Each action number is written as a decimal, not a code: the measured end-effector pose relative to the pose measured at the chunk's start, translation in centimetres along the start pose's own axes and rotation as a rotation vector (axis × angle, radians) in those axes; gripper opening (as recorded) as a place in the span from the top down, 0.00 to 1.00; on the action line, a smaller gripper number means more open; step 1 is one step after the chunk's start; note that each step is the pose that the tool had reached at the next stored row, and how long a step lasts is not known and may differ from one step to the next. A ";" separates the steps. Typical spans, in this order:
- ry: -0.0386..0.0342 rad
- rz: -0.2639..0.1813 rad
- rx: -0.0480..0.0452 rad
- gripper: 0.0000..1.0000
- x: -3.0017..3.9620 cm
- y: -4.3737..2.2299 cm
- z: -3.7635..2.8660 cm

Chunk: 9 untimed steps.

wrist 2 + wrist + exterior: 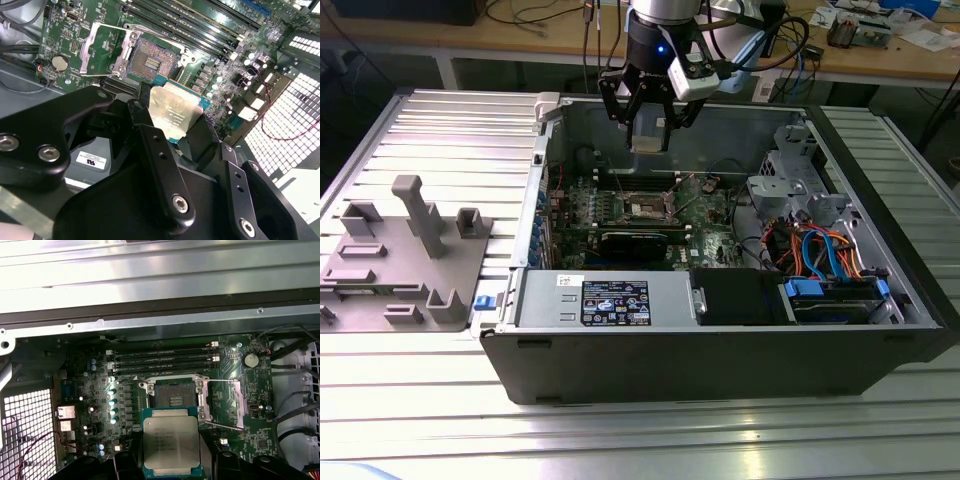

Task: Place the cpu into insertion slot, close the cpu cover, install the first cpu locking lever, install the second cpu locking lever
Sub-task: 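Place the cpu into insertion slot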

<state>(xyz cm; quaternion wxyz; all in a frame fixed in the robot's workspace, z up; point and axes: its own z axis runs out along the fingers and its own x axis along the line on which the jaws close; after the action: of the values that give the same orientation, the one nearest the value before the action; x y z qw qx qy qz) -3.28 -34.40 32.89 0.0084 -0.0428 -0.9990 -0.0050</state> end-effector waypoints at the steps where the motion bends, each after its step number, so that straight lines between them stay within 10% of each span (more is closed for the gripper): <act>1: 0.0000 0.001 -0.0001 0.46 0.00 0.00 0.00; 9: 0.0000 0.007 -0.0001 0.46 0.00 0.00 0.00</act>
<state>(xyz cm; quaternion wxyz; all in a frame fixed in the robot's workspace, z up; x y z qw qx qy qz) -3.28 -34.40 32.89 0.0084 -0.0462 -0.9989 -0.0050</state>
